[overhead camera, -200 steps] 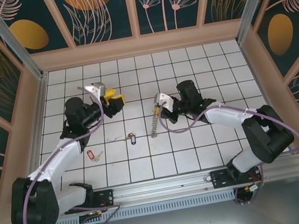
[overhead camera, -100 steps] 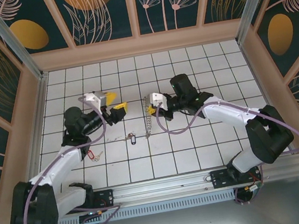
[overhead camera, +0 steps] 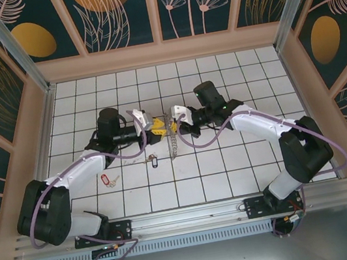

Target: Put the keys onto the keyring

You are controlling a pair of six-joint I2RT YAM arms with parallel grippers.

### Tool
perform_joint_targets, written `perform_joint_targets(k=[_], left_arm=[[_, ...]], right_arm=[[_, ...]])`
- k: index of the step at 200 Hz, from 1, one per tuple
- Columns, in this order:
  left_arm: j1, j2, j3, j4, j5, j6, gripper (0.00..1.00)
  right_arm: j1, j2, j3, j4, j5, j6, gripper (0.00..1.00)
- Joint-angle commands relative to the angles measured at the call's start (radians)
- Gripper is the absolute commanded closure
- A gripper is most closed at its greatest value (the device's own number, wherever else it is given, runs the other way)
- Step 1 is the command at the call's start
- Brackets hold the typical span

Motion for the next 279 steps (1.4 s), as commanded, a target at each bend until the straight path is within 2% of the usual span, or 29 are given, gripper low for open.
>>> perform_joint_targets(k=[1,27,78,148,224,279], left_arm=[[0.003,0.034,0.049,-0.078,0.051,0.115,0.69],[0.003,0.073,0.102,-0.187,0.082,0.177,0.70],[-0.008,0.095,0.095,-0.148,0.029,0.169,0.69],[-0.014,0.127,0.108,-0.116,0.036,0.159,0.72],[-0.017,0.139,0.126,-0.114,0.035,0.166,0.85],[-0.019,0.144,0.129,-0.167,0.002,0.204,0.80]], right_arm=[[-0.006,0.013,0.044,-0.008,-0.032,-0.038,1.00],[-0.012,0.012,0.037,0.008,-0.043,-0.036,1.00],[-0.016,0.011,0.026,0.034,-0.055,-0.032,1.00],[-0.016,0.015,0.023,0.058,-0.096,-0.016,1.00],[-0.015,0.034,0.040,0.057,-0.118,-0.005,1.00],[-0.015,0.036,0.041,0.076,-0.133,0.011,1.00]])
